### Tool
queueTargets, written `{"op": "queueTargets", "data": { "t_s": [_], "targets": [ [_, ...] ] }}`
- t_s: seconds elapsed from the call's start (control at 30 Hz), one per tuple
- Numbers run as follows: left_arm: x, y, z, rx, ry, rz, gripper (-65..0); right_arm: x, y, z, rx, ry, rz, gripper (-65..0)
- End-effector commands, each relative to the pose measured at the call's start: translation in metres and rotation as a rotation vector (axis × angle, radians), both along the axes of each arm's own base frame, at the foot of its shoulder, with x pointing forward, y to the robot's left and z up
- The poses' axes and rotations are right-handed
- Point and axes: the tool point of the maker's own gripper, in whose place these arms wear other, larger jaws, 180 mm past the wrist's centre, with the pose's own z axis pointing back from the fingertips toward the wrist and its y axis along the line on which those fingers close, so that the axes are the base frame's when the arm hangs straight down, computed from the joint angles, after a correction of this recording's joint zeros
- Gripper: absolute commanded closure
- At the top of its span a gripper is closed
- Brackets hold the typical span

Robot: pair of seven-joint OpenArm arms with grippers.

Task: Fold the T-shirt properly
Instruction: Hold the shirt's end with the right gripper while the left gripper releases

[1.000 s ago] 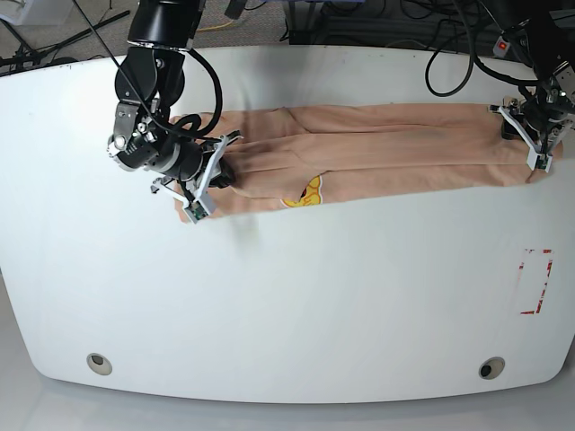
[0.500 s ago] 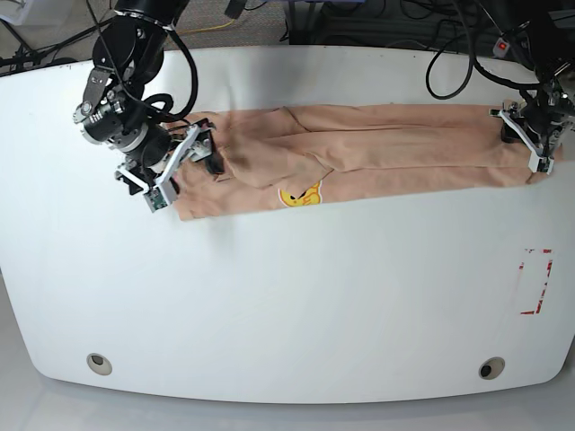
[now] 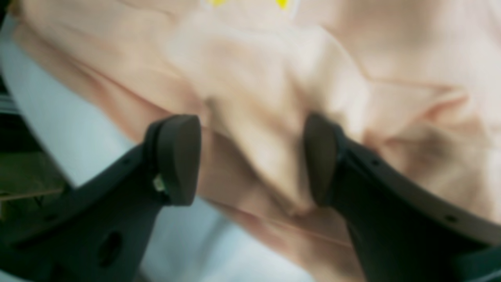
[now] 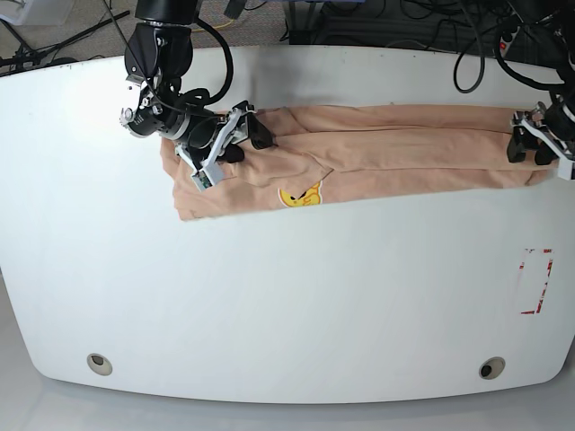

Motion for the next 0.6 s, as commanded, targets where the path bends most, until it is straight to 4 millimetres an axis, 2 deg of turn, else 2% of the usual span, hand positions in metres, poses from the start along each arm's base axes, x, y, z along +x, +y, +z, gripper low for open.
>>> {"op": "queueTargets", "data": {
  "t_s": [0.0,0.07,0.2,0.33,0.47,0.57],
  "targets": [
    [-0.004,0.029,0.016,-0.026,-0.019,0.063,-36.9,0.006,0.001,-0.004,-0.001,-0.004,0.014,-38.0],
    [-0.016,0.051,0.014,-0.092,-0.014,0.151,-36.9,0.003,-0.004,-0.011,-0.01,0.019,0.02,-38.0],
    [-0.023,0.077,0.009,-0.138,0.015,0.229,-37.1,0.002,-0.005,-0.013,-0.013,0.023,0.022,-38.0],
    [-0.03,0.088,-0.006,-0.194,0.05,0.272,-37.1,0.002,-0.005,-0.013,-0.014,0.024,0.023,-38.0],
    [-0.022,0.097,-0.003,-0.206,0.022,0.291,-37.2,0.002,-0.005,-0.013,-0.014,0.024,0.023,-38.0],
    [-0.024,0.103,-0.009,-0.229,0.03,0.312,-37.2,0.002,-0.005,-0.013,-0.014,0.024,0.023,-38.0]
  ]
}}
